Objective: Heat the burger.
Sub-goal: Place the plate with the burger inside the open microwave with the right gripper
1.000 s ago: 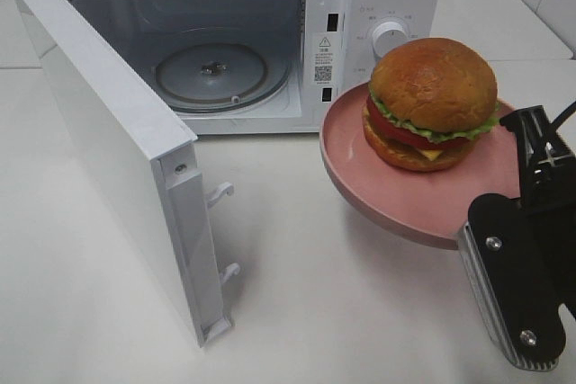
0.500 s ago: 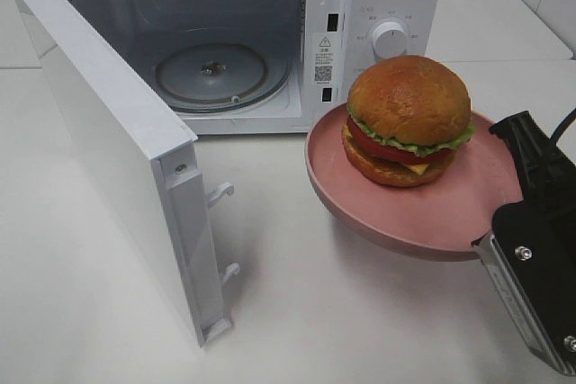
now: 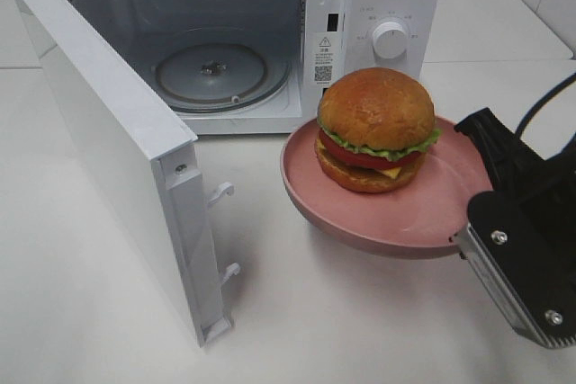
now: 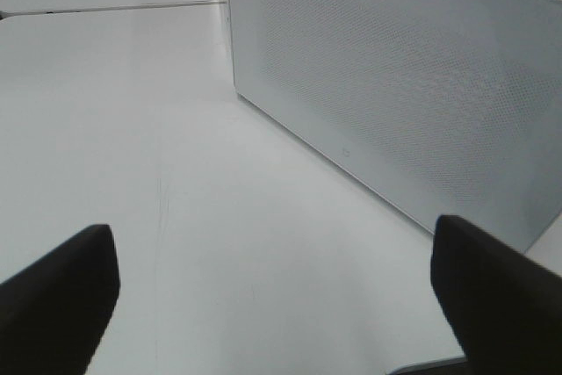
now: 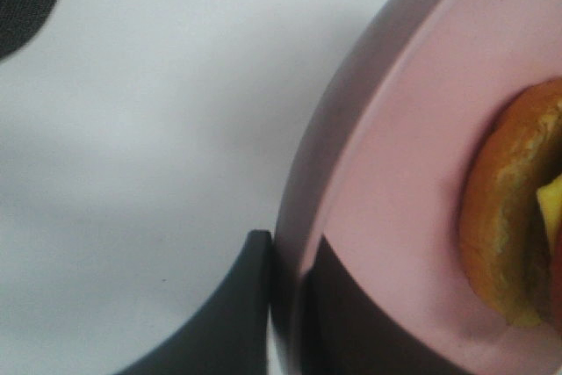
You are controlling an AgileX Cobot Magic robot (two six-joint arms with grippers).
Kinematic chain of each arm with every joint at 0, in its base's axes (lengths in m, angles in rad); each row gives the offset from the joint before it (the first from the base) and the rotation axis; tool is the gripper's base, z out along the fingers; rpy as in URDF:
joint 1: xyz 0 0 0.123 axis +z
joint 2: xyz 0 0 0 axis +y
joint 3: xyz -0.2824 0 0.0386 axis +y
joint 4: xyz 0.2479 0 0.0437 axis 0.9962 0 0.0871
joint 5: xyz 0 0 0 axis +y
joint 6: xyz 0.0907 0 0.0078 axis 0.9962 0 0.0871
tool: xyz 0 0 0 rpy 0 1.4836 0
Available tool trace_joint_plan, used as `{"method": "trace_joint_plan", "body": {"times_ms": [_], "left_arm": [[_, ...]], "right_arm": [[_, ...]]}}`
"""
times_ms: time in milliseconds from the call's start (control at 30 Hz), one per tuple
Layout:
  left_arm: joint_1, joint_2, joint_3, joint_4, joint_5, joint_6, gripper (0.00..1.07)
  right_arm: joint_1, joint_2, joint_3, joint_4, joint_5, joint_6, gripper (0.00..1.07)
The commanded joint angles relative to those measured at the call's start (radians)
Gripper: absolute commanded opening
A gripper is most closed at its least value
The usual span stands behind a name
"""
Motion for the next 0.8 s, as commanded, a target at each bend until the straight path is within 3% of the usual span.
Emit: {"method": "trace_joint_plan", "body": {"times_ms": [33, 433, 800], "left_arm": [[0.002, -0.021, 0.003, -0.003, -0.011, -0.001, 0.88], [0.002, -0.021, 0.003, -0.003, -0.011, -0.001, 0.88], [0.002, -0.021, 0.003, -0.003, -0.011, -0.001, 0.88]], "right_arm": [[-0.002, 0.026, -0.053, 0.0, -0.068, -0.017, 0.0], [0.046, 0.206, -0.228, 0.0, -0.065, -0.022, 0.0], [0.069, 0.307, -0.326, 0.0, -0.061, -0.022, 0.0]]}}
